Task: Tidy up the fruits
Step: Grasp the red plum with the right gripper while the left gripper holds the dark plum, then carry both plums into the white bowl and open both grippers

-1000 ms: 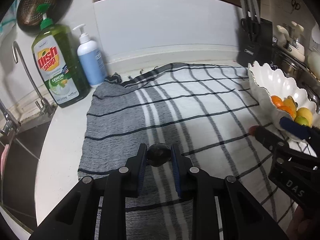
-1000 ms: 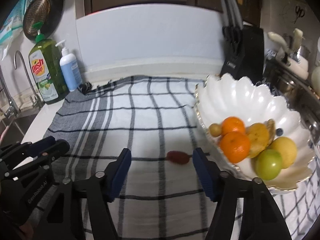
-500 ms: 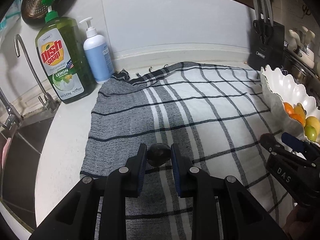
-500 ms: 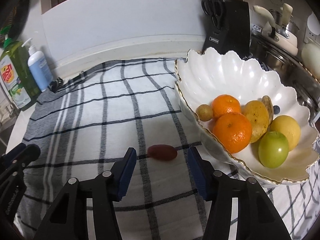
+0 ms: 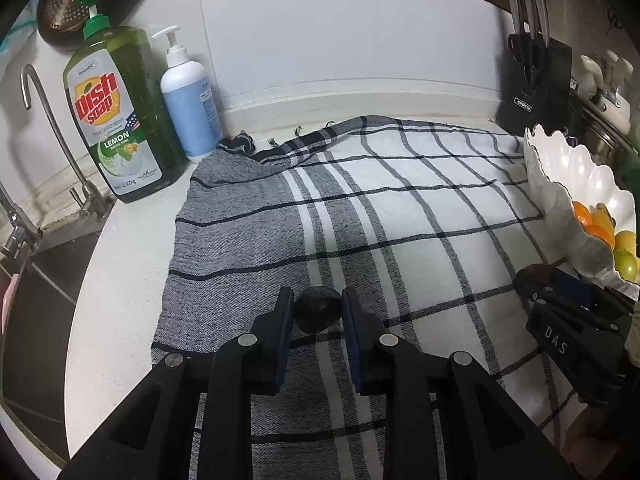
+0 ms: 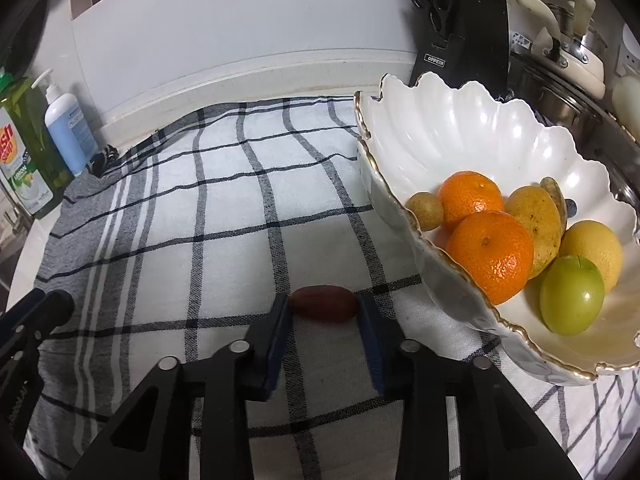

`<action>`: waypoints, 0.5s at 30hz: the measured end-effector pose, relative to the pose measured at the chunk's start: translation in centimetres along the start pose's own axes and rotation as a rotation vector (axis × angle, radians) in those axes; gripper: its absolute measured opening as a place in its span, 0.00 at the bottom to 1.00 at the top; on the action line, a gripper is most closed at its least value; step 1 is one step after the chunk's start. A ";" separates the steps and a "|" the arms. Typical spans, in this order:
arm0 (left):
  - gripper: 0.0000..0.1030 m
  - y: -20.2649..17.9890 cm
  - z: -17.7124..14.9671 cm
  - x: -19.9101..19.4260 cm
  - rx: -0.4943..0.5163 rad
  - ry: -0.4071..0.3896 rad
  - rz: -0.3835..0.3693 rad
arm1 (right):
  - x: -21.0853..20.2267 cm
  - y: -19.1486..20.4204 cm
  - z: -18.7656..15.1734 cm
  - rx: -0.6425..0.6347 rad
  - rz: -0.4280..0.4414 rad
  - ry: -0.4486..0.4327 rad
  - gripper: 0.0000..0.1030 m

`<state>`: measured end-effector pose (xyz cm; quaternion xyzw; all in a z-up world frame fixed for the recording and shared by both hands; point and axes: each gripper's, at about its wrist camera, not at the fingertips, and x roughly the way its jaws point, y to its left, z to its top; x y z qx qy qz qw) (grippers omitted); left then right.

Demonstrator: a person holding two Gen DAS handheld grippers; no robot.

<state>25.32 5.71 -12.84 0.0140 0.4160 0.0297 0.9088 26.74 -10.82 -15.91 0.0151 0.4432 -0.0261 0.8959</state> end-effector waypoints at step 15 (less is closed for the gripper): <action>0.24 -0.2 0.0 -1.7 0.006 -0.023 0.005 | -3.0 0.6 -0.1 -0.017 0.053 -0.056 0.34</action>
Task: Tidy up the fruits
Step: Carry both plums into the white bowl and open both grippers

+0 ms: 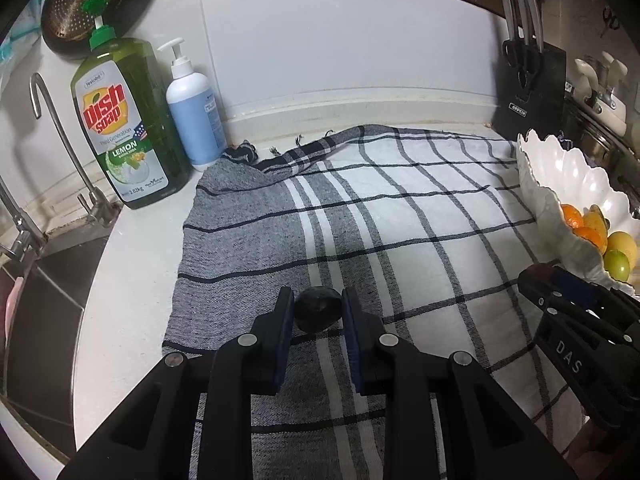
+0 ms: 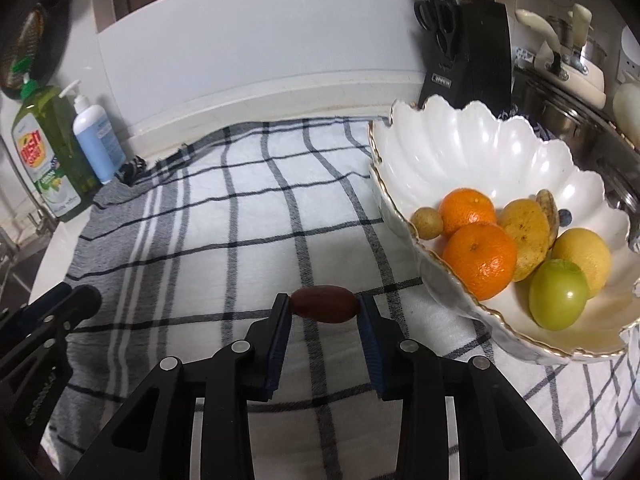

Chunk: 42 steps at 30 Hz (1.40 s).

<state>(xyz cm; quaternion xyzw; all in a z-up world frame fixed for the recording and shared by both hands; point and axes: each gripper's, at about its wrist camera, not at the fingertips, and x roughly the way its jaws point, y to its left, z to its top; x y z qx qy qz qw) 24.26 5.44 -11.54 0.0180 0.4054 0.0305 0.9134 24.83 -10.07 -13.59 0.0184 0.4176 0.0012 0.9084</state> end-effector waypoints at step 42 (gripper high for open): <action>0.24 -16.8 5.7 -6.6 0.222 -0.133 -0.244 | -11.1 -14.6 3.0 0.090 -0.128 -0.218 0.34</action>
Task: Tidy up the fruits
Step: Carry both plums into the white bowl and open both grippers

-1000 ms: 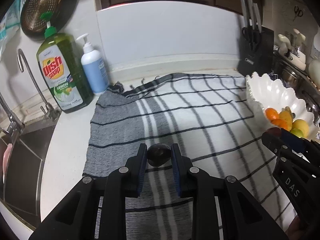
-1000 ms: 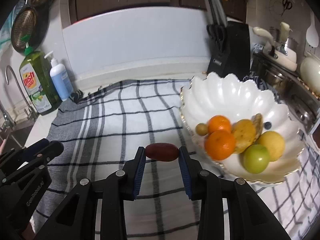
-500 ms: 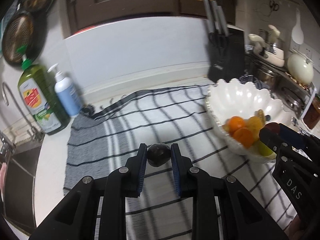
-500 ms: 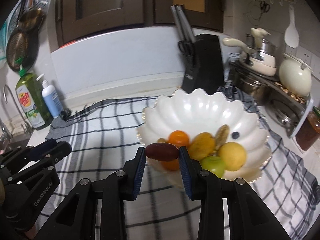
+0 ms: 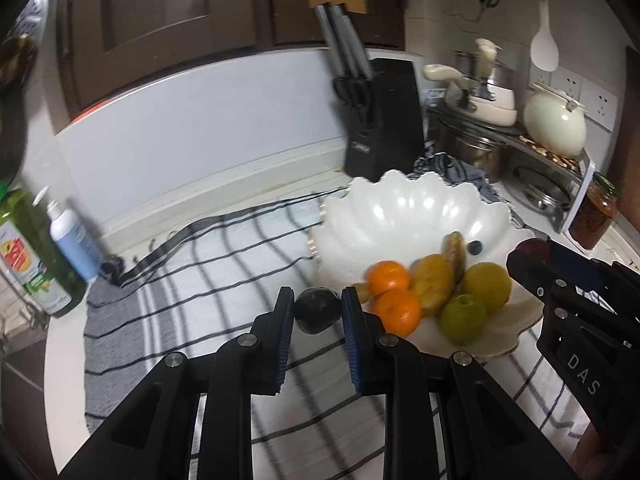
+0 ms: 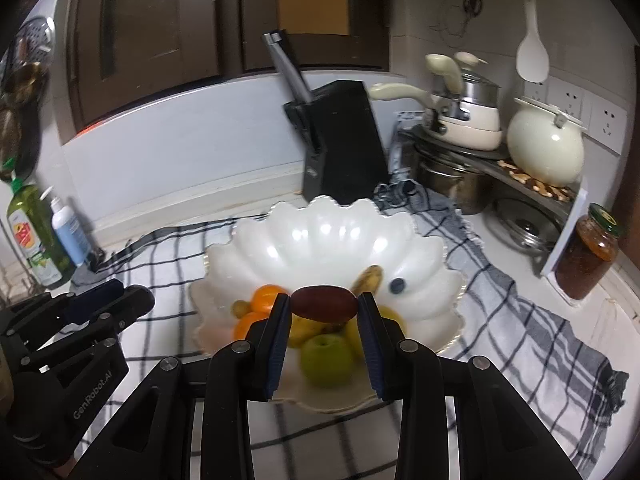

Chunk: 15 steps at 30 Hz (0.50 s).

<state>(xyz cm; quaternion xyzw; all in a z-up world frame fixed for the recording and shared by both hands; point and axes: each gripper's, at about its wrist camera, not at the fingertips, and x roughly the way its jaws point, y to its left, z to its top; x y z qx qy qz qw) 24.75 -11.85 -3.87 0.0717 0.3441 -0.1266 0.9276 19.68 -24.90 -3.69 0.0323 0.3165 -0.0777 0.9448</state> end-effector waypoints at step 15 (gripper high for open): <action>0.24 -3.9 1.6 4.0 0.034 0.026 -0.078 | 2.3 -4.3 0.5 0.020 -0.039 0.020 0.34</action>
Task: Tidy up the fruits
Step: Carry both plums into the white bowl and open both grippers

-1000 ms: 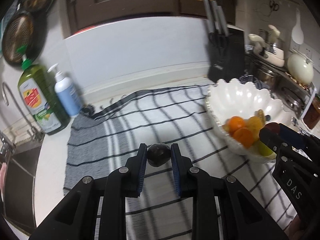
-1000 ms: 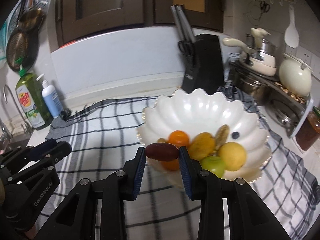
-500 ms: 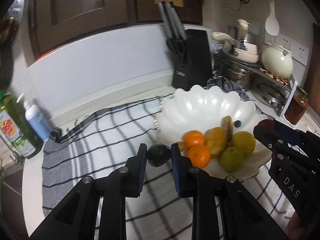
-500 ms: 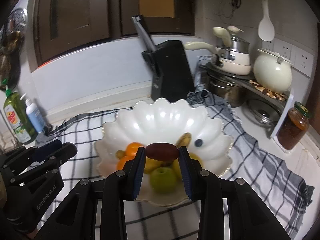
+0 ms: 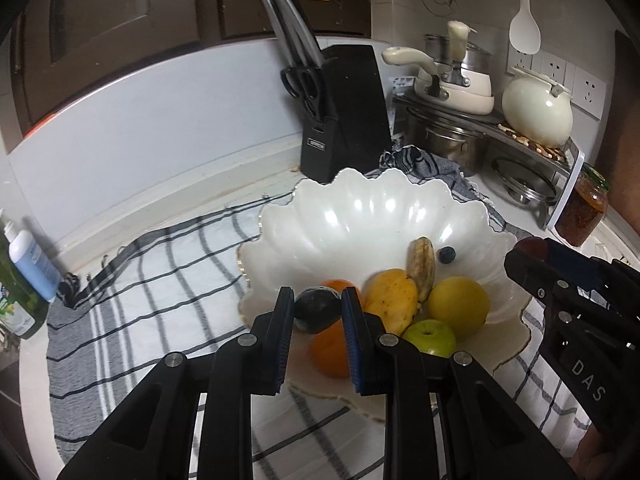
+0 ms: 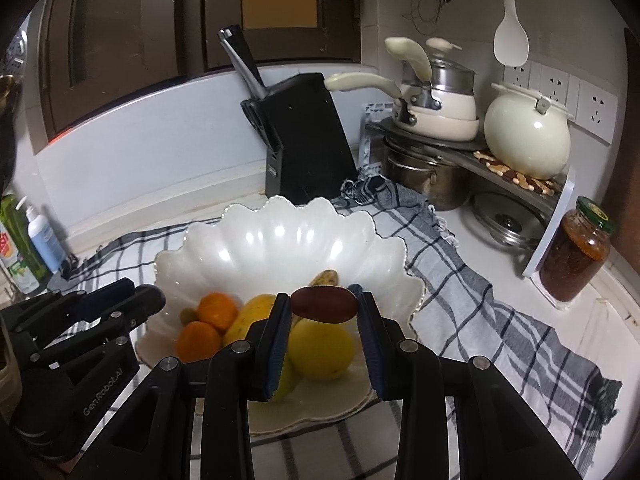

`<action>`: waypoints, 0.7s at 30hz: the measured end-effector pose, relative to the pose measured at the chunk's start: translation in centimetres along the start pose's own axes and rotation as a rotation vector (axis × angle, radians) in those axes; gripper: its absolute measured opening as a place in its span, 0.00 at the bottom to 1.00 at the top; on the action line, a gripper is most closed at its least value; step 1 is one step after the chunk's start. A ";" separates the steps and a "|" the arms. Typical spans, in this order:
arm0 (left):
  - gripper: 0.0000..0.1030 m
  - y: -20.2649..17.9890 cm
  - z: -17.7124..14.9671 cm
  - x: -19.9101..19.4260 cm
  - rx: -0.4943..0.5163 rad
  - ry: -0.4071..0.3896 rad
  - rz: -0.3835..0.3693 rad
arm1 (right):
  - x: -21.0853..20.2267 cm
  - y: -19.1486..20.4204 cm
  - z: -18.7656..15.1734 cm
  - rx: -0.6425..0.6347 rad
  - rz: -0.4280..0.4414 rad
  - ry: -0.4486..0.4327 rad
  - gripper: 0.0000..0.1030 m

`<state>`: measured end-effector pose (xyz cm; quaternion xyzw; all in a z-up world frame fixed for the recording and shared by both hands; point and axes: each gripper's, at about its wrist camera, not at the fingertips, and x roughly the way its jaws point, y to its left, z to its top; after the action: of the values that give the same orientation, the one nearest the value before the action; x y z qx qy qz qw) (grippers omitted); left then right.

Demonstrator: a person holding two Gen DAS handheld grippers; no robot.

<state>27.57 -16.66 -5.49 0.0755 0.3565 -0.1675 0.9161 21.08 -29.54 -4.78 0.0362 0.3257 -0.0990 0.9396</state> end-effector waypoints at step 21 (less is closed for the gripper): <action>0.61 -0.8 -0.6 2.2 0.004 0.051 0.020 | 3.1 -1.5 -0.8 -0.009 -0.002 0.080 0.60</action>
<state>28.41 -17.77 -7.42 0.0852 0.3784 -0.1573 0.9082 22.65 -31.35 -7.33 0.0355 0.3636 -0.0968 0.9258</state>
